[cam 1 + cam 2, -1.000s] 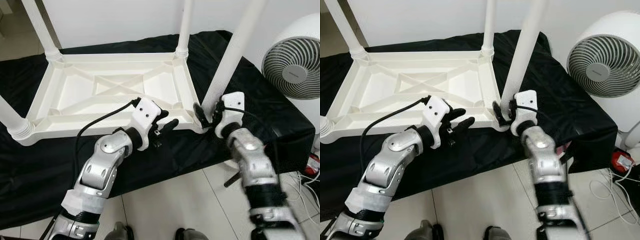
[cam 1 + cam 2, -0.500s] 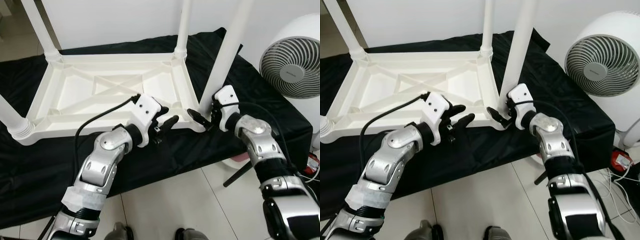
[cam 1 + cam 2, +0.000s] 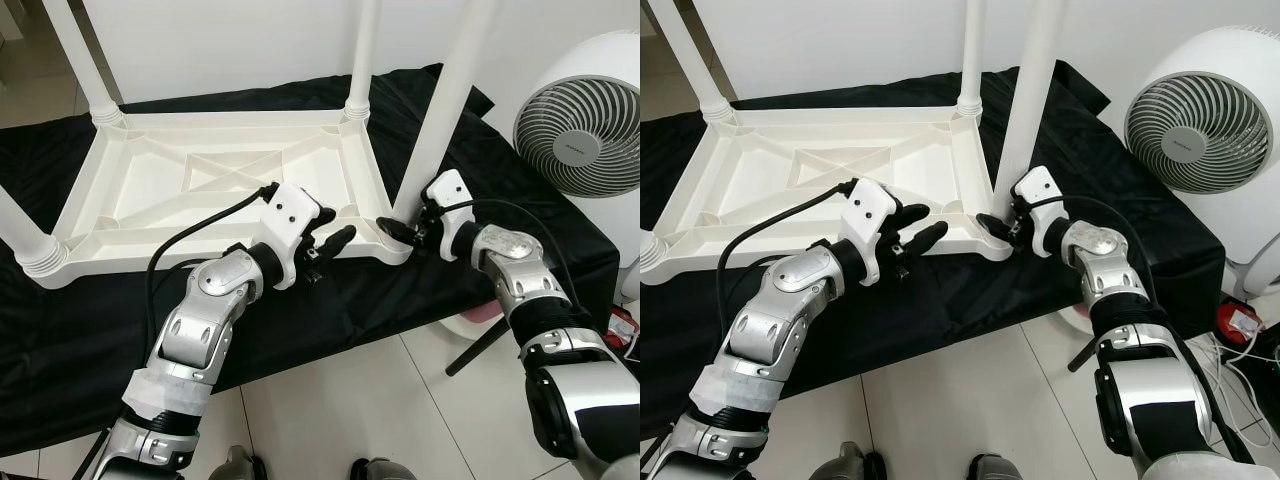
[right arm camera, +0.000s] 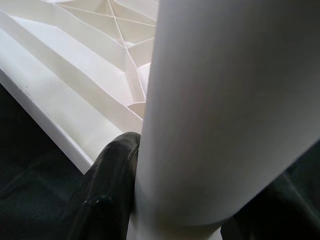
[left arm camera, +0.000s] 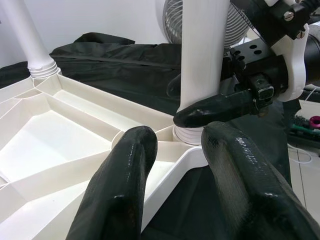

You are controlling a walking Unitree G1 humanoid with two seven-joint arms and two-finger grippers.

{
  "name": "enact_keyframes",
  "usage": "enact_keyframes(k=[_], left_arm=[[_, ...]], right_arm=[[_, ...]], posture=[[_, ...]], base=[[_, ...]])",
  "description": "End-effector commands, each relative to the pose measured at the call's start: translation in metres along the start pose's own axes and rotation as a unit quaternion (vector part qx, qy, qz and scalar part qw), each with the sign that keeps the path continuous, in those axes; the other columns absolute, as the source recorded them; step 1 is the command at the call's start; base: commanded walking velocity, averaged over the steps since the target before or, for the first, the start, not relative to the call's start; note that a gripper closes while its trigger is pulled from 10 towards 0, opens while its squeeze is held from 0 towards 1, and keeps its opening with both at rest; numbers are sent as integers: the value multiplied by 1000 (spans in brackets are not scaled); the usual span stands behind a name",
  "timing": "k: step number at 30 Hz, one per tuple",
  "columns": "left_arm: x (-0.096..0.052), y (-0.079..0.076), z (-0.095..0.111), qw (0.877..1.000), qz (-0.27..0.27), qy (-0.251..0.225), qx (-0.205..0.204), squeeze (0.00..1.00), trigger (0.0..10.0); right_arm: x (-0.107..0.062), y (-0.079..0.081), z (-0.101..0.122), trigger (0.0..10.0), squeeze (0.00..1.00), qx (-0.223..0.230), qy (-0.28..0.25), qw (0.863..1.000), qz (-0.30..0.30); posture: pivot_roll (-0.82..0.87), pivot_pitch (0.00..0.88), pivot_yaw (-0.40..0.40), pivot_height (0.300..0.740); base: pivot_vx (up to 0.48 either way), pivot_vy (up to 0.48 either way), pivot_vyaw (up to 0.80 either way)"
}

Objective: Building children table

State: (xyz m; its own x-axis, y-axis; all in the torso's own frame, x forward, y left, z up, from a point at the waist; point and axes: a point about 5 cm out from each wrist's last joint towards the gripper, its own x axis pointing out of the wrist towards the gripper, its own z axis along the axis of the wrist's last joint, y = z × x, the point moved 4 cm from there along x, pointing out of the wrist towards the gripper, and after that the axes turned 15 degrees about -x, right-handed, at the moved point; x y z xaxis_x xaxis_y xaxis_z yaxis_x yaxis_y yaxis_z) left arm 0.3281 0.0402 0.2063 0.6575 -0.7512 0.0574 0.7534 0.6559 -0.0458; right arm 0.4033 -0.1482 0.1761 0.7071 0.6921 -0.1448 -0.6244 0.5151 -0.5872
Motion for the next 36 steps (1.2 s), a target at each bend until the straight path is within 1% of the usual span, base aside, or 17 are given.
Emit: enact_keyframes(k=[1,2,3,8,10,12,16,20,23,24,25,26,27,28,29,30,36], left_arm=[[0,3,0,1000,17,-4,0,0,10000],[0,3,0,1000,17,-4,0,0,10000],[0,2,0,1000,16,-5,0,0,10000],[0,2,0,1000,15,-4,-1,0,10000],[-1,1,-1,1000,13,-3,-2,0,10000],[-1,0,-1,1000,12,-3,-2,0,10000],[-1,-1,-2,1000,10,-1,-3,0,10000],[-2,-1,-3,1000,10,0,-4,0,10000],[-2,-1,-3,1000,10,1,-4,0,10000],[-2,-1,-3,1000,10,1,-4,0,10000],[-2,-1,-4,1000,10,2,-3,0,10000],[-2,-1,-4,1000,10,2,-3,0,10000],[-2,-1,-4,1000,10,1,-4,0,10000],[-2,-2,-3,1000,9,1,-4,0,10000],[-2,-2,-3,1000,9,1,-4,0,10000],[-2,-2,-3,1000,9,1,-4,0,10000],[-1,-3,-3,1000,7,0,-3,0,10000]], right_arm=[[-3,10,-14,4510,0,-9,28,999,17],[-4,8,-15,4510,0,-6,27,1000,7],[-5,7,-15,10000,0,-5,27,1000,0],[-9,-8,-18,10000,0,16,36,997,-71],[-11,-15,-15,10000,0,25,40,989,-137],[-11,-17,-14,10000,0,29,42,986,-161],[-9,-11,-5,10000,0,74,47,969,-232],[-8,-6,-1,10000,0,77,53,962,-257],[-11,-2,5,10000,0,93,65,937,-330],[-11,-2,5,10000,0,93,65,937,-330],[-13,0,5,10000,0,101,80,920,-370],[-13,0,5,10000,0,101,80,920,-370],[-16,0,4,10000,0,104,92,906,-400],[-20,1,4,10000,0,117,104,883,-443],[-20,1,4,10000,0,117,104,883,-443],[-21,2,4,10000,0,125,106,874,-457],[-15,6,15,10000,0,133,90,881,-445]], posture=[[-73,74,26,740],[-79,76,26,740],[-79,76,26,740],[-82,79,28,740],[-89,88,27,740],[-89,88,27,740],[-86,92,23,740],[-86,92,23,740],[-86,92,23,740],[-86,92,23,740],[-83,87,21,740],[-83,87,21,740],[-83,82,19,740],[-83,82,19,740],[-83,82,19,740],[-81,79,17,740],[-79,76,19,740]], base=[[0,0,0],[0,0,0],[0,0,0],[0,0,0],[0,0,0],[0,0,0],[0,0,0],[0,0,0],[0,0,0],[0,0,0],[0,0,0],[0,0,0],[0,0,0],[0,0,0],[0,0,0],[0,0,0],[0,0,0]])
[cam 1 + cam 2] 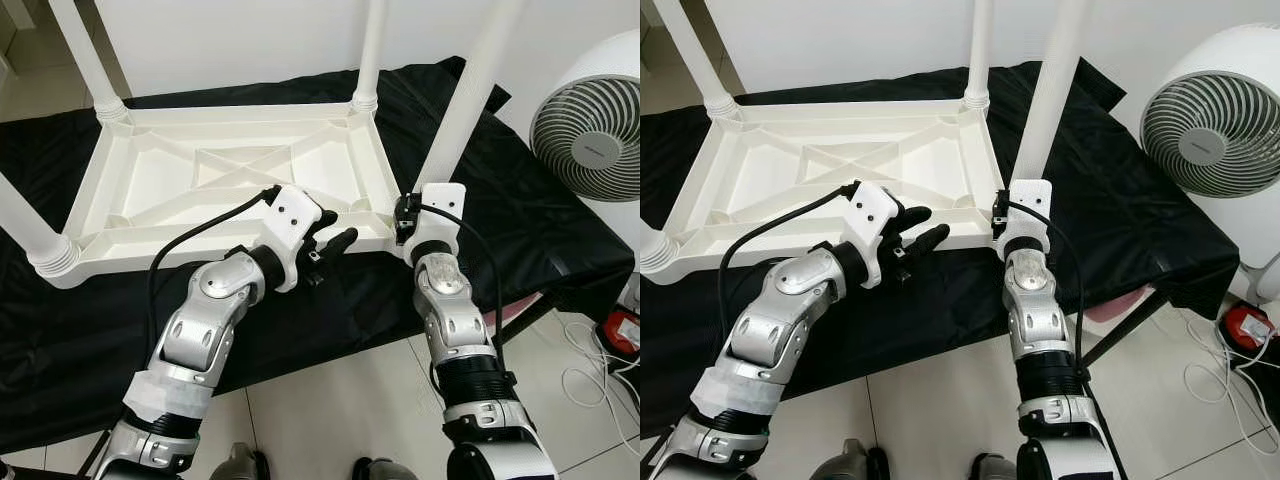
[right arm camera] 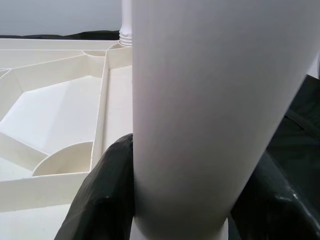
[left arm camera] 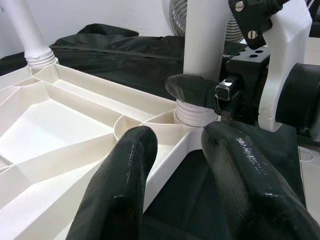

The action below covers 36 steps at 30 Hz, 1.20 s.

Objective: Building children table

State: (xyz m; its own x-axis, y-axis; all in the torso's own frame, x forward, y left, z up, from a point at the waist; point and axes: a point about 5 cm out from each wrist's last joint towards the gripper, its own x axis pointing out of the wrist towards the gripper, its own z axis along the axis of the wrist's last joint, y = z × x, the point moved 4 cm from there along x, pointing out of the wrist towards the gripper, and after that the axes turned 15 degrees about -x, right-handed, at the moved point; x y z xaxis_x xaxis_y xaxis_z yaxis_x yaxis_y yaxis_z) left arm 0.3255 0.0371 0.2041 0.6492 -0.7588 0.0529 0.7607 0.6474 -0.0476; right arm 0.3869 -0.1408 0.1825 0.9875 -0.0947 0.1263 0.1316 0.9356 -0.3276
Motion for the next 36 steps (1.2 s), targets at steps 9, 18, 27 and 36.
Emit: enact_keyframes(k=[9,18,27,36], left_arm=[[-2,1,-1,1000,14,-3,0,0,10000],[-2,1,0,1000,14,-4,0,0,10000],[-1,0,-1,1000,11,-2,0,0,10000],[1,1,1,1000,7,-2,2,0,10000]], right_arm=[[-6,-8,12,10000,1000,31,-17,999,0],[-7,-1,24,10000,0,37,-64,987,143],[2,-15,8,10000,0,-92,-96,955,264],[5,-5,-6,10000,0,-143,-86,916,365]], posture=[[-77,67,16,740],[-77,70,11,740],[-92,71,27,740],[-92,76,40,740]], base=[[0,0,0],[0,0,0],[0,0,0],[0,0,0]])
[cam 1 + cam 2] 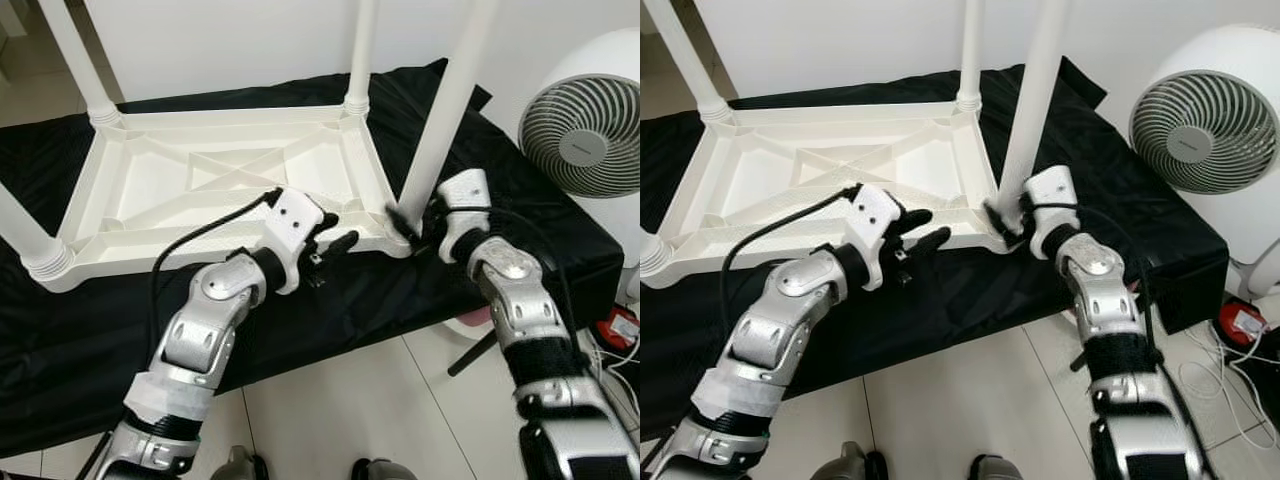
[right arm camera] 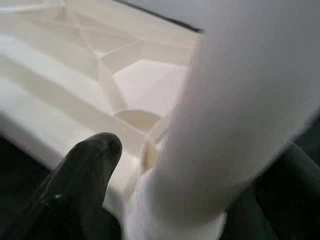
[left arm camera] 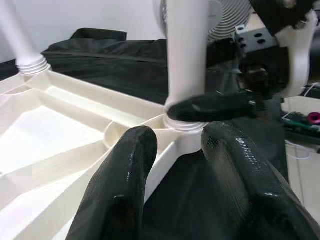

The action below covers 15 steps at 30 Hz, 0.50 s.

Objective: Building children table

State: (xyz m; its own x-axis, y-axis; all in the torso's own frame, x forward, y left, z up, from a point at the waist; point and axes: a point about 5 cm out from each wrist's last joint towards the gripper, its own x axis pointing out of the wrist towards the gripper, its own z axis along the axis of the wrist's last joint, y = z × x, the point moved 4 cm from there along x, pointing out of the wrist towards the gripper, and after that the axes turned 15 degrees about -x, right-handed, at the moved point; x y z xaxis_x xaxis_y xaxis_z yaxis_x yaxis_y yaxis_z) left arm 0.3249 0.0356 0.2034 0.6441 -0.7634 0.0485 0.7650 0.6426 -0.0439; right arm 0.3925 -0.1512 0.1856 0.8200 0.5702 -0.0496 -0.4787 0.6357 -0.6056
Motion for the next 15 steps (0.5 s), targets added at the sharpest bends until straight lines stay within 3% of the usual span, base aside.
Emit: enact_keyframes(k=[1,11,12,13,14,15], left_arm=[[0,3,2,1000,10,-4,1,0,10000],[0,4,4,1000,12,-6,3,0,10000],[0,5,6,1000,13,-8,4,0,10000],[0,5,6,1000,14,-8,4,0,10000],[0,6,6,1000,14,-8,4,0,10000],[0,6,7,1000,15,-9,5,0,10000]], right_arm=[[4,6,-5,10000,0,-15,7,999,38],[11,8,-11,10000,0,-8,12,997,72],[13,11,-16,5882,0,-2,13,996,86],[13,11,-18,2431,0,2,14,996,91],[13,12,-19,2431,0,4,14,996,93],[13,12,-20,0,0,7,15,996,92]], posture=[[-89,76,42,740],[-86,80,45,740],[-80,79,45,740],[-80,79,45,740],[-80,79,45,740],[-80,79,45,740]], base=[[0,0,0],[0,0,0],[0,0,0],[0,0,0],[0,0,0],[0,0,0]])
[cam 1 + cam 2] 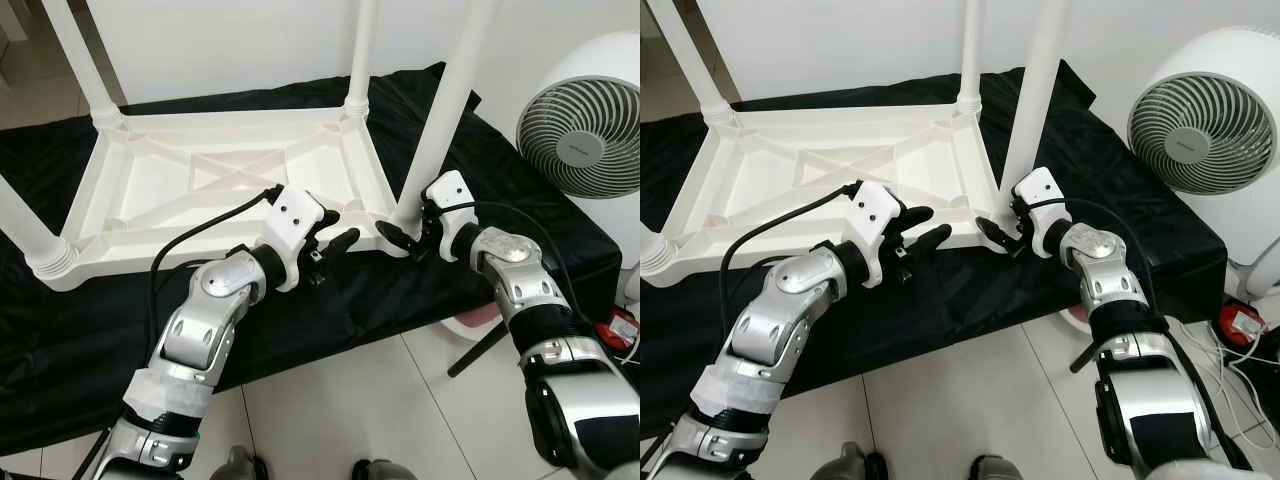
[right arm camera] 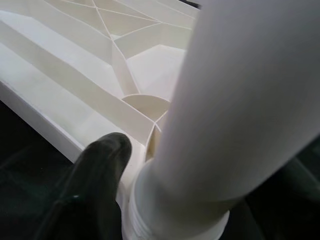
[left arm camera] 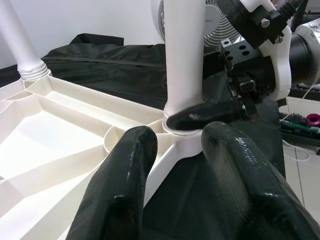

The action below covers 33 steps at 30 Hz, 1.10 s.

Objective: Building children table

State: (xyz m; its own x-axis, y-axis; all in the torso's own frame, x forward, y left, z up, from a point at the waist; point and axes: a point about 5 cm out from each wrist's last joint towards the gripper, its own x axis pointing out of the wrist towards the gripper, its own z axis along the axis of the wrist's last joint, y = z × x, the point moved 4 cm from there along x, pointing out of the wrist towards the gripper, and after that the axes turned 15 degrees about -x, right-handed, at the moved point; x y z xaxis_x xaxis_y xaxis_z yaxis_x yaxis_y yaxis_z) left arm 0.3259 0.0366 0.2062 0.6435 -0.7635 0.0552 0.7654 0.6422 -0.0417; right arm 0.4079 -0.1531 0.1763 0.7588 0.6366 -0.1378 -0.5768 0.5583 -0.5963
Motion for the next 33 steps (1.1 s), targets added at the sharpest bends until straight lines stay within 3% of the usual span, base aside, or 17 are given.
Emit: enact_keyframes(k=[1,11,18,21,26,30,33], left_arm=[[0,5,4,1000,15,-5,4,0,10000],[1,-1,-4,1000,5,7,-7,0,10000],[-6,-8,-24,999,-13,49,-3,0,10000],[-8,-2,-29,999,9,52,-6,0,10000],[-8,1,-30,998,19,52,-6,0,10000],[-8,3,-30,998,22,52,-6,0,10000],[-9,5,-30,998,29,52,-5,0,10000]], right_arm=[[3,14,-8,0,0,10,6,1000,29],[-3,15,-16,0,0,37,2,999,18],[-6,8,-19,0,0,78,-13,996,-48],[-3,21,-13,0,0,110,-23,990,-87],[1,39,-3,0,0,108,-30,988,-109],[3,43,-2,0,0,150,-11,976,-158],[-1,44,-13,0,0,191,54,945,-260]], posture=[[-80,79,45,740],[-84,85,43,740],[-79,99,27,740],[-78,108,24,740],[-83,112,25,740],[-83,112,25,740],[-85,106,19,740]], base=[[0,0,0],[0,0,0],[0,0,0],[0,0,0],[0,0,0],[0,0,0],[0,0,0]])
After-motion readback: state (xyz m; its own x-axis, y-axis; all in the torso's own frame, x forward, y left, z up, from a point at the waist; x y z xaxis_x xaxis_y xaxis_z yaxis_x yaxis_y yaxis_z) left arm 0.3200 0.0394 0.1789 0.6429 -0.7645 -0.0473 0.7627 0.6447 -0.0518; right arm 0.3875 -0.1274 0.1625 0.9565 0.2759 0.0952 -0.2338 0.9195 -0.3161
